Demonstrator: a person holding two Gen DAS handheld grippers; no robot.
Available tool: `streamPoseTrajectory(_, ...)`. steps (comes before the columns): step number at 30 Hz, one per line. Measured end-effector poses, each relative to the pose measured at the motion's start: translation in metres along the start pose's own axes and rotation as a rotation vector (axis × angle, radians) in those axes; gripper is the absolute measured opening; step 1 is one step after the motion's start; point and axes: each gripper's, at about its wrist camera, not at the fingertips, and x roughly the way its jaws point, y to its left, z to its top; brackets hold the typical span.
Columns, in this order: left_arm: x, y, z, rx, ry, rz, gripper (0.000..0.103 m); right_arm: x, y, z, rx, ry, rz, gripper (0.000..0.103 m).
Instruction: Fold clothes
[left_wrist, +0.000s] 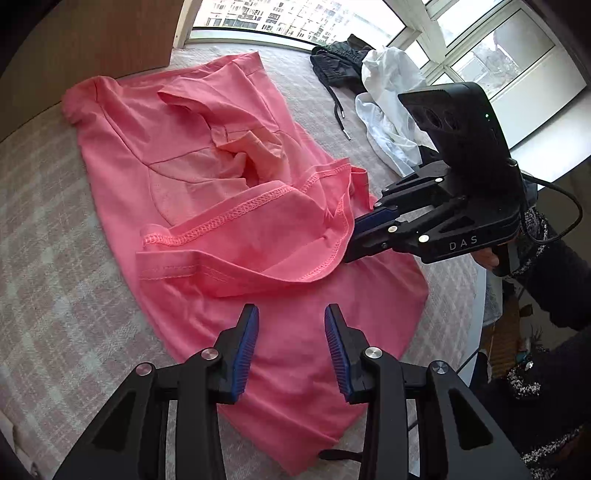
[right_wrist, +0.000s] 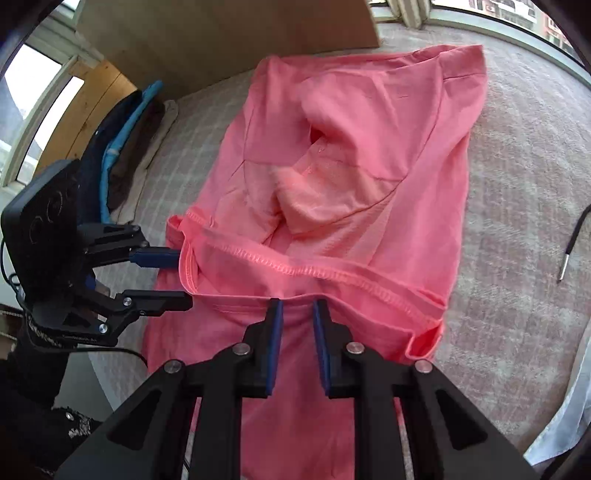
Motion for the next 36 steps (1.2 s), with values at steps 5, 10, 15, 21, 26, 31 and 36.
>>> streamPoseTrajectory(5,-0.037,0.052,0.016,-0.207,-0.178,0.299,0.035,-0.043,-0.035,0.005,0.069,-0.073,-0.054,0.026)
streamPoseTrajectory(10,-0.068,0.065,-0.021,-0.238,-0.184,0.243,0.037,-0.053,-0.039,-0.051,0.074,0.007,-0.051,0.032)
streamPoseTrajectory(15,-0.067,0.038,-0.084,-0.210,-0.100,0.112,0.038,-0.059,-0.032,-0.123,0.099,0.066,0.005,0.033)
streamPoseTrajectory(21,-0.047,0.006,-0.120,-0.183,-0.036,0.045,0.038,-0.054,-0.012,-0.160,0.038,0.083,-0.017,0.040)
streamPoseTrajectory(26,-0.034,-0.003,-0.113,-0.130,-0.048,0.054,0.038,-0.046,-0.001,-0.158,-0.064,0.072,-0.049,0.040)
streamPoseTrajectory(31,-0.026,-0.018,-0.109,-0.014,-0.029,0.064,0.019,-0.040,0.011,-0.157,-0.170,0.056,-0.081,0.040)
streamPoseTrajectory(36,-0.029,-0.016,-0.106,0.007,-0.036,0.057,0.005,-0.039,0.011,-0.153,-0.185,0.071,-0.068,0.023)
